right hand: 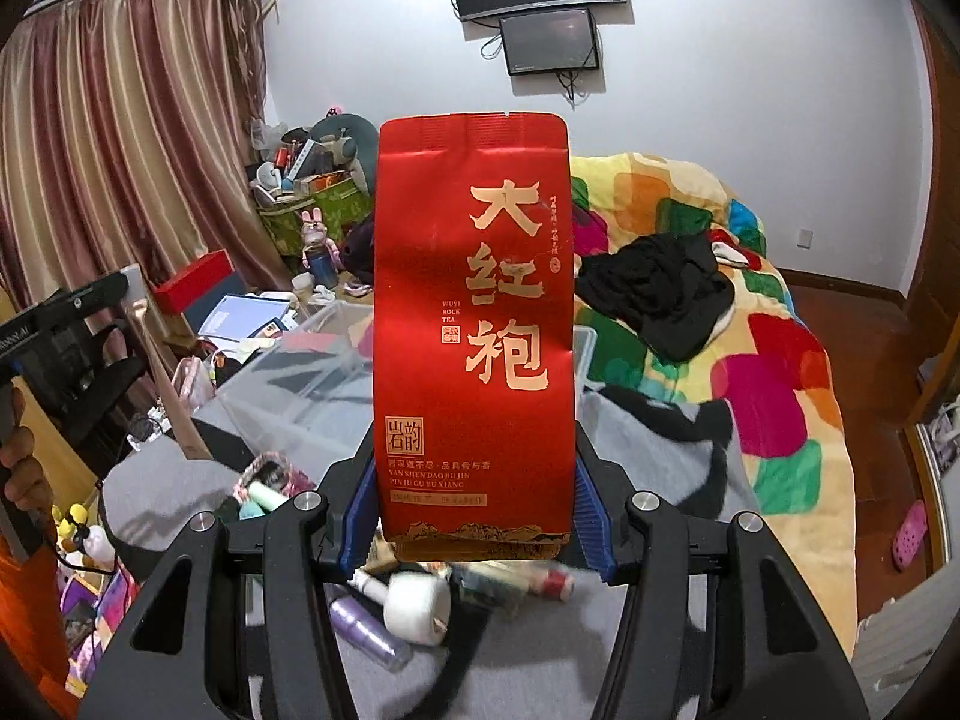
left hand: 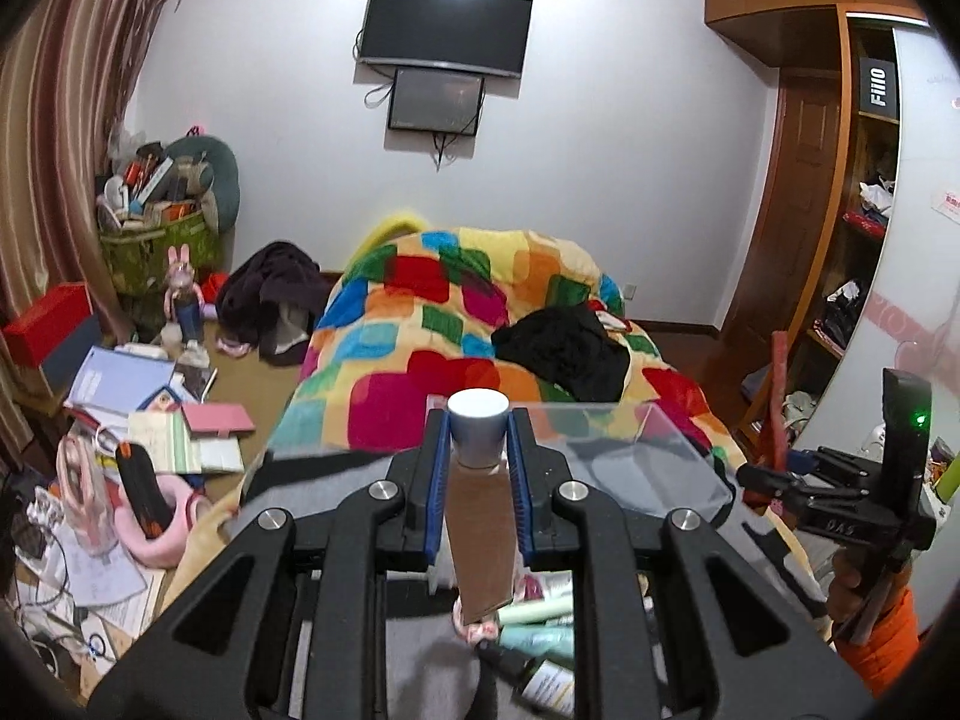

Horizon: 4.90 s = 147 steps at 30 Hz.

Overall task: Organize objects
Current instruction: 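Grasp the peach tube with left gripper while right gripper grasps red tea packet, drop both into box, then grasp green glass bottle with left gripper while right gripper grasps white tape roll, drop both into box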

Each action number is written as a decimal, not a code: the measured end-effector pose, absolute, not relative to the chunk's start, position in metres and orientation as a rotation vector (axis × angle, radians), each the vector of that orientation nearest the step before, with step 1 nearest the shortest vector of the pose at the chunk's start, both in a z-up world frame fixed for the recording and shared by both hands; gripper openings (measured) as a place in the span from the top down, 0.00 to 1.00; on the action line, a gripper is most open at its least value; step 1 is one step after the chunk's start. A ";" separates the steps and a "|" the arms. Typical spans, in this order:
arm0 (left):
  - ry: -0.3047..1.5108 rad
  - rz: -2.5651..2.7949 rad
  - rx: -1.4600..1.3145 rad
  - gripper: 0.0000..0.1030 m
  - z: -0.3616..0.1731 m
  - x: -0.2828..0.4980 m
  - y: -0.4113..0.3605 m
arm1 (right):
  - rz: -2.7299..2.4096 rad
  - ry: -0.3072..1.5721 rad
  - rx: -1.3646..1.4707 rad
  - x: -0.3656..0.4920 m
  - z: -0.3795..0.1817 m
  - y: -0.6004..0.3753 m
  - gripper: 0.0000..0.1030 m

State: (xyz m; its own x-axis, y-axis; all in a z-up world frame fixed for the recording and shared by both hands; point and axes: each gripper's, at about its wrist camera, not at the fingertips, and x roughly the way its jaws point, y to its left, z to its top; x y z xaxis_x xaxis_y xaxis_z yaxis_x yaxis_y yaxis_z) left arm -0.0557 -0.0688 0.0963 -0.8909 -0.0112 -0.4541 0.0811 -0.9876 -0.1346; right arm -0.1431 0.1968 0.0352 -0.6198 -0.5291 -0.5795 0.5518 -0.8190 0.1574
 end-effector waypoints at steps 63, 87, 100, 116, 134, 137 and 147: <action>0.065 -2.942 1.152 0.09 -0.017 -0.058 -0.002 | -2.356 0.083 1.081 -0.121 -0.022 0.187 0.29; 0.277 -2.858 1.167 0.60 -0.050 -0.017 -0.033 | -2.384 0.093 1.058 -0.089 -0.031 0.188 0.78; 0.298 -2.890 1.020 0.60 -0.025 -0.002 -0.042 | -2.457 0.039 0.971 -0.081 -0.004 0.212 0.78; 0.232 -3.006 0.849 0.60 0.022 -0.023 -0.029 | -2.455 0.050 0.764 -0.072 0.045 0.199 0.78; 0.208 -3.004 0.939 0.60 0.020 -0.095 -0.031 | -2.443 0.074 0.801 -0.133 0.041 0.162 0.78; 0.210 -3.000 0.994 0.60 0.014 -0.109 -0.030 | -2.440 0.064 0.841 -0.145 0.034 0.161 0.78; 0.201 -2.982 1.134 0.60 0.003 -0.146 -0.023 | -2.418 0.090 1.027 -0.185 -0.005 0.152 0.78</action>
